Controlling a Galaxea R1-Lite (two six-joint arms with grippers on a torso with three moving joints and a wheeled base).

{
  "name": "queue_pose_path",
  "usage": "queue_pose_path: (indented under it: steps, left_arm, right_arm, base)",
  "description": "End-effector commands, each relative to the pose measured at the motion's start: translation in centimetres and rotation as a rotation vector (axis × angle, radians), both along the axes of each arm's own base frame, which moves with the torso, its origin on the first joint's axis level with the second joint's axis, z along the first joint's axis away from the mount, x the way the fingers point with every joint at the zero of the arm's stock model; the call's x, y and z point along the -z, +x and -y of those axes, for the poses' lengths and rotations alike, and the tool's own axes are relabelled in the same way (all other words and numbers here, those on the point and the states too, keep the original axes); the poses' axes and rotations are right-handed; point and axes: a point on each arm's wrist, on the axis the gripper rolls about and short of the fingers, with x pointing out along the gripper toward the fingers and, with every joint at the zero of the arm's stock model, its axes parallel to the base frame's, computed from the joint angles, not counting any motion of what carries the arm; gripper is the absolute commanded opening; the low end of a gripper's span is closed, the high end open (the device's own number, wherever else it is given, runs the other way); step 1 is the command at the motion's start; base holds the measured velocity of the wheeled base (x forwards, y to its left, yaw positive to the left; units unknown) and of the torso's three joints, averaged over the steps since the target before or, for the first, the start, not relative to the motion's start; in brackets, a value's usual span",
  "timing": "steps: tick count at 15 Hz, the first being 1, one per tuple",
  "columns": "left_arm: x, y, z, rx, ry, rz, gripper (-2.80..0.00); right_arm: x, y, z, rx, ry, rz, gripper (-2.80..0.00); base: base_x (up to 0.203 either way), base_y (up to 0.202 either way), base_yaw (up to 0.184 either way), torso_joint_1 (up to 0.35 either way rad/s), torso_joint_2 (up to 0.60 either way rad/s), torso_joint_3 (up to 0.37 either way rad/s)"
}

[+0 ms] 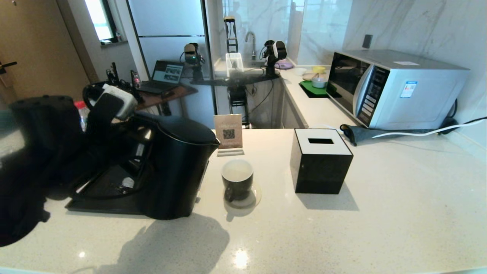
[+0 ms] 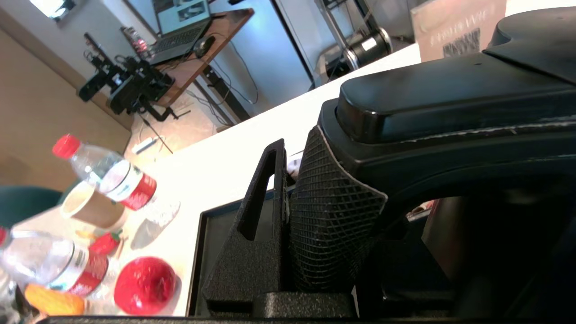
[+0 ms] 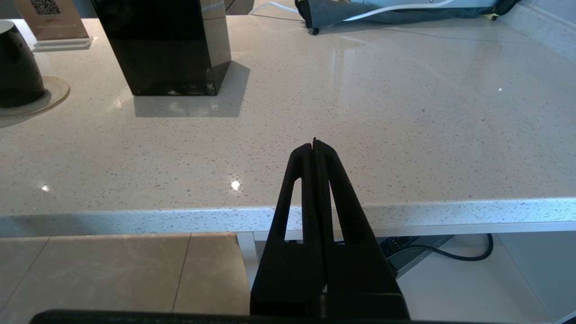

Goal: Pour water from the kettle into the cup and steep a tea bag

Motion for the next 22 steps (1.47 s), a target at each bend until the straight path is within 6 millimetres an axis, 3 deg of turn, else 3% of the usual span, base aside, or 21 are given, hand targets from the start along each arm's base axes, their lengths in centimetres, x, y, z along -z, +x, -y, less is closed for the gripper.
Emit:
queue_pose_path:
  steps: [1, 22]
  left_arm:
    - [0.3, 0.9, 0.4, 0.007, 0.014, -0.01, -2.8]
    - [1.5, 2.5, 1.3, -0.041, 0.163, -0.065, -2.8]
  right_arm:
    - [0.0, 0.0, 0.0, 0.0, 0.0, -0.001, -2.8]
    - [0.0, 0.0, 0.0, 0.0, 0.0, -0.001, -2.8]
  base:
    - [0.0, 0.0, 0.0, 0.0, 0.0, 0.0]
    - [0.0, 0.0, 0.0, 0.0, 0.0, 0.0]
